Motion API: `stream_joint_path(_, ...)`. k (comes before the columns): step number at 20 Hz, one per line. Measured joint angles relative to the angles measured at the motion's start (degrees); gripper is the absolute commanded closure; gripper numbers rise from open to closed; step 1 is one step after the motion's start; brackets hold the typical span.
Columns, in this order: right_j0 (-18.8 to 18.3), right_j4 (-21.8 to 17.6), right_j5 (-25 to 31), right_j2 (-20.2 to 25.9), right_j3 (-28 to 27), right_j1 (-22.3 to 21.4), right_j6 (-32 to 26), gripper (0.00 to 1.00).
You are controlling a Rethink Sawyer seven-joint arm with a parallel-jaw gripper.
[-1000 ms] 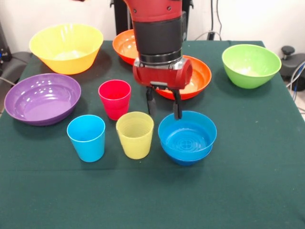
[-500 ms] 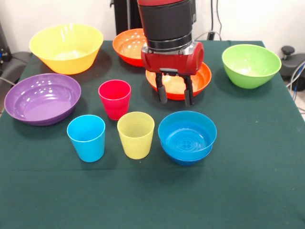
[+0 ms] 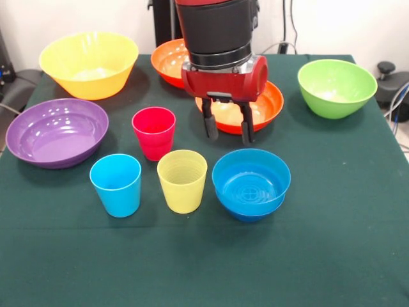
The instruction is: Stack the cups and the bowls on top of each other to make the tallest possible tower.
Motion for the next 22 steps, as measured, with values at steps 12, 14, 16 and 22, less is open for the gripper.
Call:
stream_joint_path(12, -0.6, -0.5, 0.6, 0.0, -0.8, -0.1, 0.0, 0.00)
stream_joint_path(14, -0.6, -0.6, 0.7, -0.1, -0.8, -0.1, 0.0, 0.00)
stream_joint_path(16, -0.7, -0.8, 0.7, -0.1, -0.8, -0.1, 0.0, 0.00)
stream_joint_path(22, -0.7, -1.3, 0.7, -0.4, -0.8, -0.1, 0.0, 0.00)
